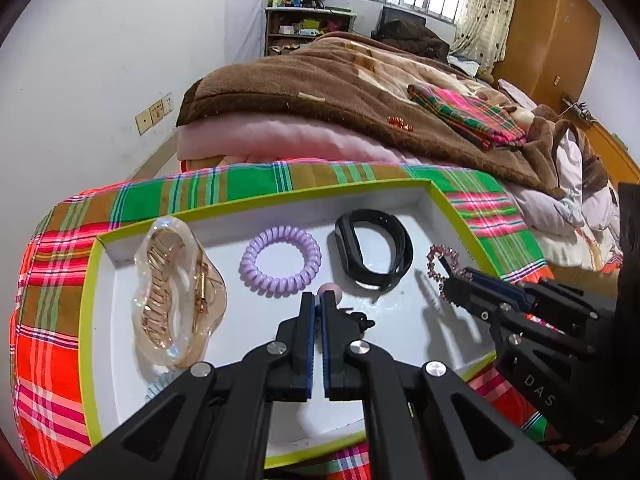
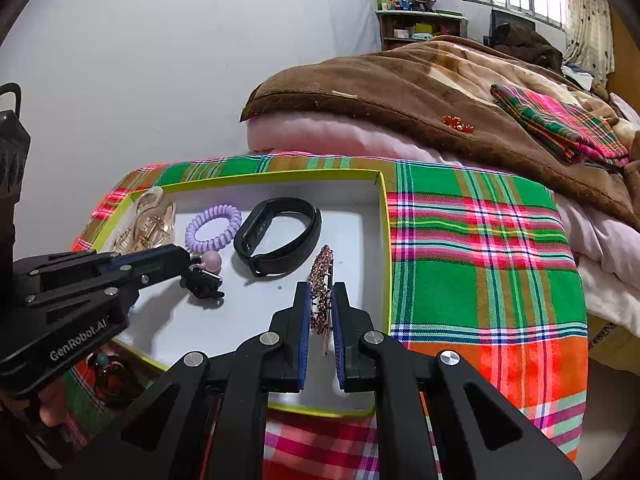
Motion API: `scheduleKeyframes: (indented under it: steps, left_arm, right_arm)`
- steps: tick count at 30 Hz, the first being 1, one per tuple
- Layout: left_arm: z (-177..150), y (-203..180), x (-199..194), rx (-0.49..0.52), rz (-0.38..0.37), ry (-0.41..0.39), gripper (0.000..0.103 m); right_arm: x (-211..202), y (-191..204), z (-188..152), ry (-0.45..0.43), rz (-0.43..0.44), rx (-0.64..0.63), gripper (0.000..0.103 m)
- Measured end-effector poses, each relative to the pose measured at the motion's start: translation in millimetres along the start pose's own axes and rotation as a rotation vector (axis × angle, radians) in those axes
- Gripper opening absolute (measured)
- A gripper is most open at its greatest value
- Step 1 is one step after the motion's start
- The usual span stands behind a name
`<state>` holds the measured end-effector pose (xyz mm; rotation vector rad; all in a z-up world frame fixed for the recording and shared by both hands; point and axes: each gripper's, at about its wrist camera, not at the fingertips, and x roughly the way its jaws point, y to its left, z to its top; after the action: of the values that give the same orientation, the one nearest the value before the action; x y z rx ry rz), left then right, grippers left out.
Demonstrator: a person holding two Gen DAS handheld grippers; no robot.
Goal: Organize jewelry
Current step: 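Carry rhinestone clip in right tool and ball hair tie in left tool over box, then open right tool releasing rhinestone clip while left tool releases ball hair tie in box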
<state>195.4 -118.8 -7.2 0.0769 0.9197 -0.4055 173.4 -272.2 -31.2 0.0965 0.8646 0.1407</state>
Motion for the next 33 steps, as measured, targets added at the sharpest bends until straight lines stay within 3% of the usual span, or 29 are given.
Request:
scheduleKeyframes:
  steps: [20,33]
  left_arm:
    - [0.3,3.6,1.1,-0.014,-0.003,0.008,0.005]
    - [0.9,3.0,3.9,-0.024,-0.011,0.017,0.02]
  right_arm:
    - [3.9,2.8,0.2,-0.002,-0.021,-0.021,0.011]
    - [1.8,0.4,1.6,-0.015,-0.033,-0.007,0.014]
